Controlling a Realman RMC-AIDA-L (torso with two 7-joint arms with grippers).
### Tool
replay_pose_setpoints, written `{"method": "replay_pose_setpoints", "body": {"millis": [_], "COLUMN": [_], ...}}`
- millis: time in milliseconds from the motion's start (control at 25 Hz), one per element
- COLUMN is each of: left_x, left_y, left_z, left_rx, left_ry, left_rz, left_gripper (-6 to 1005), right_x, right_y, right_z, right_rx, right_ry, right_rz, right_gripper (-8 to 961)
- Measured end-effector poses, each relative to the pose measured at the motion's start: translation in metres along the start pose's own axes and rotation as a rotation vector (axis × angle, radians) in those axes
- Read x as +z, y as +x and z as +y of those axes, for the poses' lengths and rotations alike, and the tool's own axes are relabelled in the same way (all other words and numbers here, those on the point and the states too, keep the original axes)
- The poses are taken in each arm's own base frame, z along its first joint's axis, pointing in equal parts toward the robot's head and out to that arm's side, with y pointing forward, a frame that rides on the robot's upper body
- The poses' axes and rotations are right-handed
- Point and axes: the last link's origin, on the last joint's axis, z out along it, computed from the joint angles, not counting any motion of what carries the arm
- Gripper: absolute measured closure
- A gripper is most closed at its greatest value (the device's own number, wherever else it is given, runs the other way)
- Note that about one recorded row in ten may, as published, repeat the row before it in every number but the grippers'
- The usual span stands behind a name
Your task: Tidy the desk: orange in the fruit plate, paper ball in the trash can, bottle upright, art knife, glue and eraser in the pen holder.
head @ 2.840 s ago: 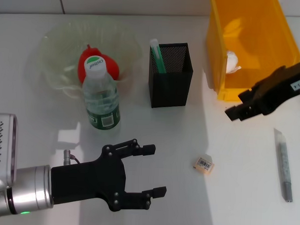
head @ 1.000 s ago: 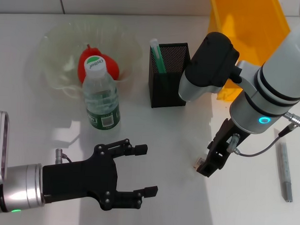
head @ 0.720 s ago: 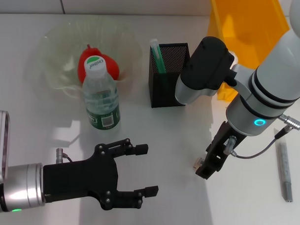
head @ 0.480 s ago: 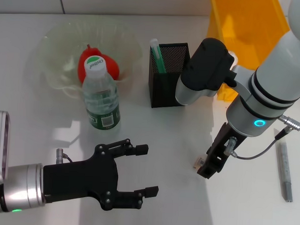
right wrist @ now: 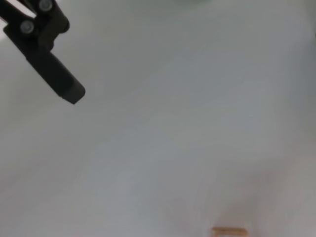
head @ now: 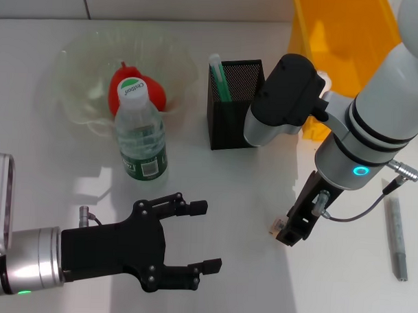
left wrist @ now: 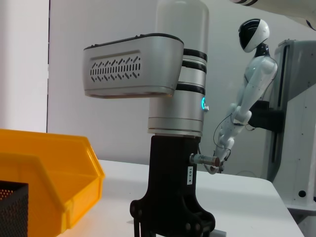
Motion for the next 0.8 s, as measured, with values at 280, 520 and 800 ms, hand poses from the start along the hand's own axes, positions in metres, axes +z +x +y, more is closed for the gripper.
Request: {"method": "replay_pose_setpoints", "body": {"millis": [280, 520, 800], "left_x": [0.0002, 0.0008, -0.0006], "left_y": [0.0004, 0.0005, -0.0003], "left_z": [-0.0006, -0.0006, 0.0002], "left_rx": [0.002, 0.003, 0.001], "left_ry": [0.0, -0.002, 0.002], "left_rz": [0.001, 0.0, -0.001], "left_gripper": [157, 157, 157], "right_x": [0.0021, 0.005, 0.0036], "right_y": [0.001, 0.0016, -0.0002], "right_z": [0.0001, -0.0014, 0.0004], "right_rx": [0.006, 0.01, 0.003], "right_ry": [-0.011, -0.015, -0.022], "right_rz": [0.004, 0.012, 0.004], "right_gripper": [541, 593, 657]}}
